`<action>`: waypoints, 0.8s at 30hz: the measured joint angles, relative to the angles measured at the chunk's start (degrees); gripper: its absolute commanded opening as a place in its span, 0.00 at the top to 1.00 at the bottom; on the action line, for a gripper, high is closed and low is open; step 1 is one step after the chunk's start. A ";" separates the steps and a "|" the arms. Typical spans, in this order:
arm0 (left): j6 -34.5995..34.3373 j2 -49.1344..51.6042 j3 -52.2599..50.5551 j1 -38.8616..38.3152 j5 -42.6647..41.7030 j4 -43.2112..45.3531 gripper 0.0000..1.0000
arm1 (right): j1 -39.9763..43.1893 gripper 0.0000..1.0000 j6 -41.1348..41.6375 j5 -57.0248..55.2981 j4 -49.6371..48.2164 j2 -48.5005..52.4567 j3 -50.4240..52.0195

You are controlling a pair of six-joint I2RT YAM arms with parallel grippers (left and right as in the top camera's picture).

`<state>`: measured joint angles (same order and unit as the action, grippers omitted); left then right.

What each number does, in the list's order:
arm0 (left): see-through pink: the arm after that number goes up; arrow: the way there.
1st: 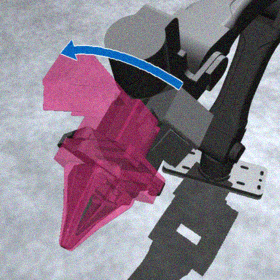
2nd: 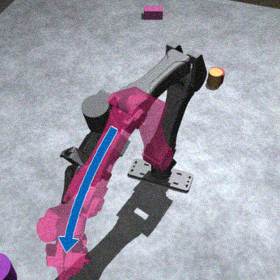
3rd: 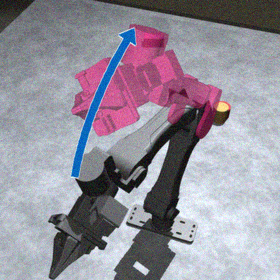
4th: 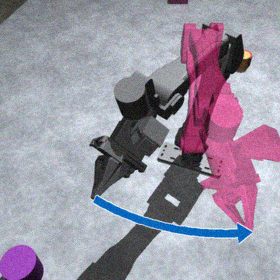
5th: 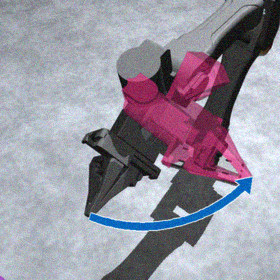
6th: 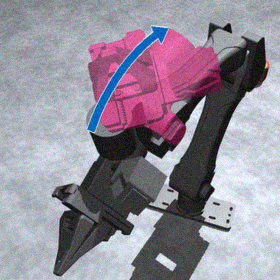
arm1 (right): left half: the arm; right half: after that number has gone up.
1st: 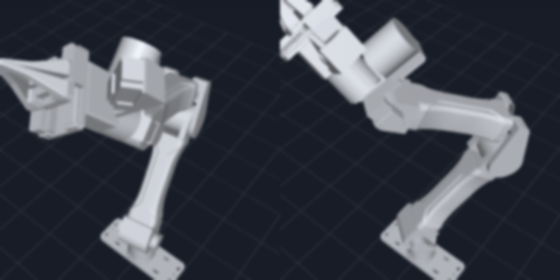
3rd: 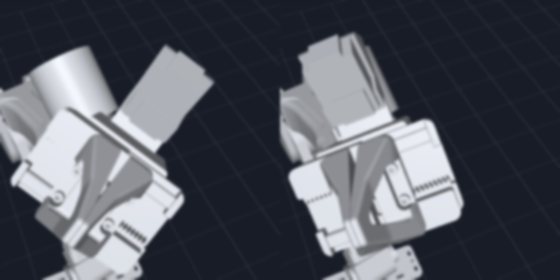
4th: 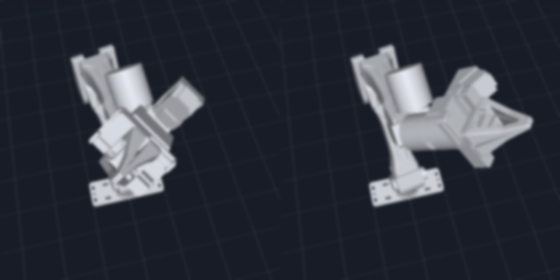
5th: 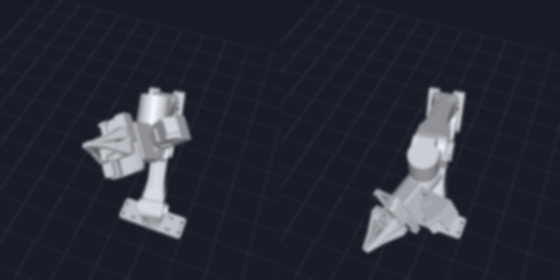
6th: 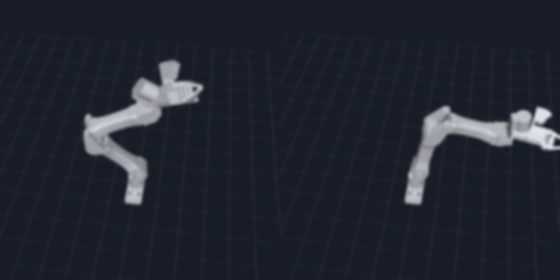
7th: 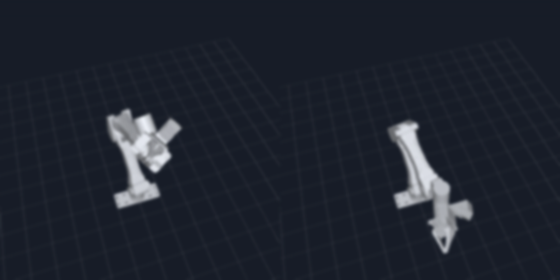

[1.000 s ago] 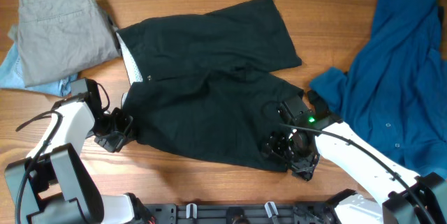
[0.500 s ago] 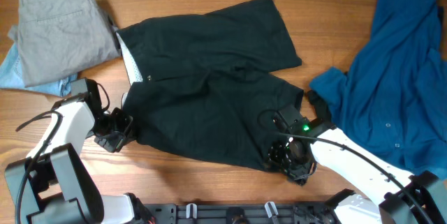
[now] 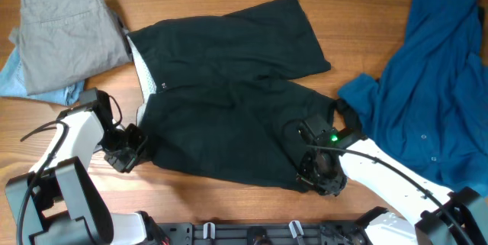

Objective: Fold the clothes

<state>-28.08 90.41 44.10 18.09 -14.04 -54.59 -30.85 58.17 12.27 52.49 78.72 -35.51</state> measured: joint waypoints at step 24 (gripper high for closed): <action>5.09 -35.15 20.17 -1.22 -7.39 -23.32 0.96 | 20.33 0.96 -19.50 -9.11 23.08 -12.33 -45.99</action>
<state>-22.98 55.27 64.27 16.86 -21.43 -77.91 -10.52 38.68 3.16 75.57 66.39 -81.49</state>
